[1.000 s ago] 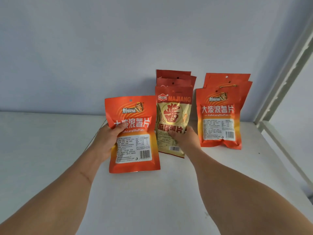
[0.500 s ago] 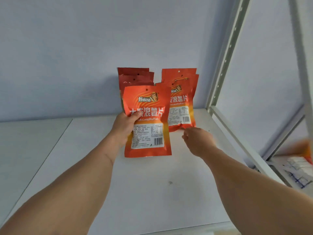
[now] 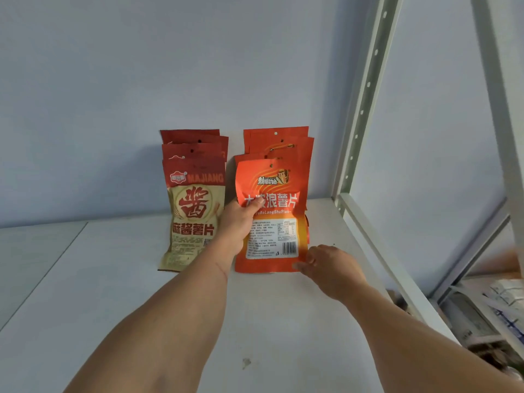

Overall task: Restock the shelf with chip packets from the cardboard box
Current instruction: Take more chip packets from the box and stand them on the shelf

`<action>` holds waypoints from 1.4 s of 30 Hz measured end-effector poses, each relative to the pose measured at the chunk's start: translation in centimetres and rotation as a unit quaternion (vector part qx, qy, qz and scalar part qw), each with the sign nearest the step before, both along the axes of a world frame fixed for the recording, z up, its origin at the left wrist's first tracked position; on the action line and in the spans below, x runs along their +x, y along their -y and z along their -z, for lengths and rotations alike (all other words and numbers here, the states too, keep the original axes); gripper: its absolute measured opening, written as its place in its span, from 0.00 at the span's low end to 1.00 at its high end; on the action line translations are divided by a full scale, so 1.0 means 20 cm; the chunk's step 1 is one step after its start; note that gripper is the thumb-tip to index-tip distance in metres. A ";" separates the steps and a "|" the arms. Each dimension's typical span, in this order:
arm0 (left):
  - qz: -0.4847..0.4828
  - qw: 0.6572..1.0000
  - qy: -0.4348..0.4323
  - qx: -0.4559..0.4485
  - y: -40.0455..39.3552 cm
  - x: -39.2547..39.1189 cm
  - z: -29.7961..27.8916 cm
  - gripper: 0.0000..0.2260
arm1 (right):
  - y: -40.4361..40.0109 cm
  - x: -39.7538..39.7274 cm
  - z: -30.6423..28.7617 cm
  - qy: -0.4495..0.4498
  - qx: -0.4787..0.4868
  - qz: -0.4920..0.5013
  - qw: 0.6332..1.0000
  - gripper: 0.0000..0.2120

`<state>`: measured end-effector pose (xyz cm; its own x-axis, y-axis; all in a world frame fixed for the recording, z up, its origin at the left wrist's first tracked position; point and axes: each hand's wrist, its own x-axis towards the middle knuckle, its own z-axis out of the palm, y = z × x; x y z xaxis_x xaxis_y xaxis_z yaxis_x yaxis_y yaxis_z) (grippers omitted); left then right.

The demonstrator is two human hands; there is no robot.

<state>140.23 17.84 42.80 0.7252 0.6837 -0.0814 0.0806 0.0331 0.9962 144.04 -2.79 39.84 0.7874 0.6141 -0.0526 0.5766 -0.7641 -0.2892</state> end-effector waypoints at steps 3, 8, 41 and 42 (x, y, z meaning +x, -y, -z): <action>-0.002 1.000 -0.003 -0.011 -0.03 0.07 0.02 0.06 | -0.05 0.05 0.03 -0.010 0.024 0.016 1.000 0.21; -0.011 1.000 0.006 -0.026 -0.07 0.16 0.05 0.04 | -0.10 0.09 0.05 0.001 0.029 0.036 0.999 0.21; -0.009 0.590 -0.492 0.641 0.45 -2.18 0.24 0.11 | -0.24 -1.52 0.02 0.205 -0.009 -0.364 0.908 0.14; -0.023 0.584 -0.517 0.626 0.47 -2.33 0.24 0.12 | -0.27 -1.66 0.03 0.205 -0.014 -0.389 0.898 0.13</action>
